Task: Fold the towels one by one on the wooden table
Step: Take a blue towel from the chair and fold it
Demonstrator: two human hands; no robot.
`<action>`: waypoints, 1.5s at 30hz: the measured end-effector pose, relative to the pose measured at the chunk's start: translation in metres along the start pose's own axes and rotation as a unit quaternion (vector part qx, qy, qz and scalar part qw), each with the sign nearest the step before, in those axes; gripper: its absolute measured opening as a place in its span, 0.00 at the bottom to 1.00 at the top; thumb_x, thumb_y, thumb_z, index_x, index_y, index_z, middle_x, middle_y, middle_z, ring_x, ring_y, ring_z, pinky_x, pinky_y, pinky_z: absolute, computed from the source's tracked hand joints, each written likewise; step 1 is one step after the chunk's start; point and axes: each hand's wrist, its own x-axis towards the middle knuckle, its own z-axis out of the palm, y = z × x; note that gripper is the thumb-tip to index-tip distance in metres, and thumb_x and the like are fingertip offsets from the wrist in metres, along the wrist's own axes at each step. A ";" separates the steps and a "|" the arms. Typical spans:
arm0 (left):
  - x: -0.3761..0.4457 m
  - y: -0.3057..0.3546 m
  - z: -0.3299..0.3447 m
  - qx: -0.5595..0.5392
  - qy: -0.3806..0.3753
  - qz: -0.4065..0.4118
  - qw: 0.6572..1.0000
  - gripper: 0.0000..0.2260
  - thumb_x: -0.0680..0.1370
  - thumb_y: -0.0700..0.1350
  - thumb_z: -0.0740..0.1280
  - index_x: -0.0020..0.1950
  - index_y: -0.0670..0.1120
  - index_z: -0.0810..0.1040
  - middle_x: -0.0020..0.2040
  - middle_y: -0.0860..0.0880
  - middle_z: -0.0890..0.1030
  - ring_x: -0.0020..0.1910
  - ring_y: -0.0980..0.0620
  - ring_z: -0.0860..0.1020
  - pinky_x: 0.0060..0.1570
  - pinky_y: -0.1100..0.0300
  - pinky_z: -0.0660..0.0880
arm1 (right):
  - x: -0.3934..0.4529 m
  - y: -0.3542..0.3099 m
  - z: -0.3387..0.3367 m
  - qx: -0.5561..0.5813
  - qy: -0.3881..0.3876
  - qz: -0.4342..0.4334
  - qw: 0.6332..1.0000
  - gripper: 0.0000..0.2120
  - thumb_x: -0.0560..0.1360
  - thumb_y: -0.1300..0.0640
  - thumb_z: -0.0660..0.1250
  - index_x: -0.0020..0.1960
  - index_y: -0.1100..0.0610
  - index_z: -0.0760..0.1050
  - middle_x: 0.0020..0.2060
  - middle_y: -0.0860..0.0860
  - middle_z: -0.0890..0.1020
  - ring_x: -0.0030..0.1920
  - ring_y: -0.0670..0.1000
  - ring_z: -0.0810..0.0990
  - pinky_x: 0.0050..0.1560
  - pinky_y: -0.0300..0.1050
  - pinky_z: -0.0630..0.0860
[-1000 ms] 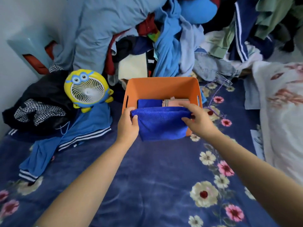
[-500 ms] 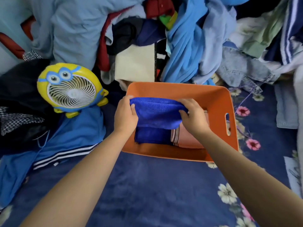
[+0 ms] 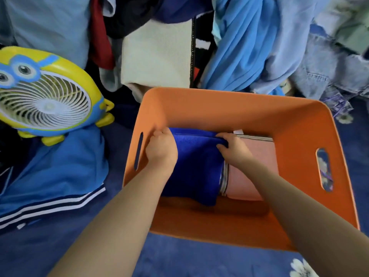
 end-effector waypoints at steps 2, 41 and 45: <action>0.014 0.005 0.000 -0.040 0.003 -0.015 0.999 0.18 0.80 0.35 0.54 0.70 0.38 0.60 0.68 0.39 0.67 0.65 0.41 0.70 0.60 0.51 0.69 | 0.015 0.004 0.004 0.000 0.028 -0.001 1.000 0.17 0.76 0.66 0.59 0.65 0.64 0.70 0.64 0.61 0.73 0.65 0.59 0.70 0.58 0.38 0.60; 0.003 0.003 -0.003 0.135 -0.038 0.215 0.966 0.14 0.79 0.42 0.57 0.65 0.43 0.67 0.71 0.44 0.62 0.71 0.45 0.60 0.67 0.51 0.60 | -0.015 -0.007 0.011 -0.208 -0.132 -0.034 0.969 0.29 0.80 0.51 0.53 0.76 0.59 0.44 0.76 0.55 0.40 0.76 0.54 0.40 0.74 0.46 0.43; -0.029 0.003 -0.042 0.138 -0.001 0.222 0.965 0.16 0.79 0.42 0.58 0.66 0.43 0.68 0.70 0.45 0.64 0.70 0.45 0.62 0.65 0.52 0.63 | -0.051 -0.025 -0.026 -0.172 -0.080 -0.050 0.981 0.26 0.80 0.54 0.54 0.75 0.59 0.49 0.76 0.55 0.44 0.76 0.53 0.42 0.74 0.45 0.46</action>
